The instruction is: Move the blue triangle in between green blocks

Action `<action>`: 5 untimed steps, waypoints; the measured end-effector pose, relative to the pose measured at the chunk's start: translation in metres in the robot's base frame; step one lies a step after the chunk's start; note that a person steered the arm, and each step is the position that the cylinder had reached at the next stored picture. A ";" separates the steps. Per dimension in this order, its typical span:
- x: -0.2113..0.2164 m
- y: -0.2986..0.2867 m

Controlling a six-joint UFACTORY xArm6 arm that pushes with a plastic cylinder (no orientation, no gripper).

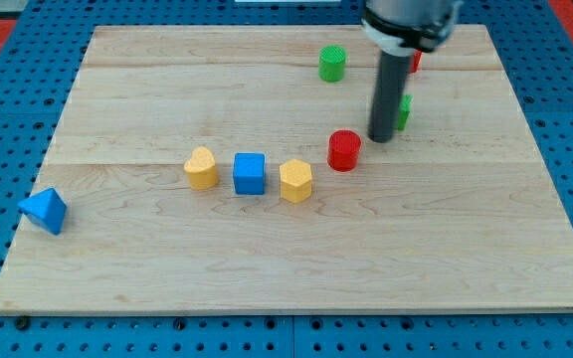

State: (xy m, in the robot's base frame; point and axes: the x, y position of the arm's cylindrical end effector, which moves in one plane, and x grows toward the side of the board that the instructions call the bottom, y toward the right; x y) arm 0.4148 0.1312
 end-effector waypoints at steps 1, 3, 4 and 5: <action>0.087 -0.008; 0.204 -0.172; 0.204 -0.309; 0.184 -0.419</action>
State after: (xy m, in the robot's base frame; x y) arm 0.5986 -0.2874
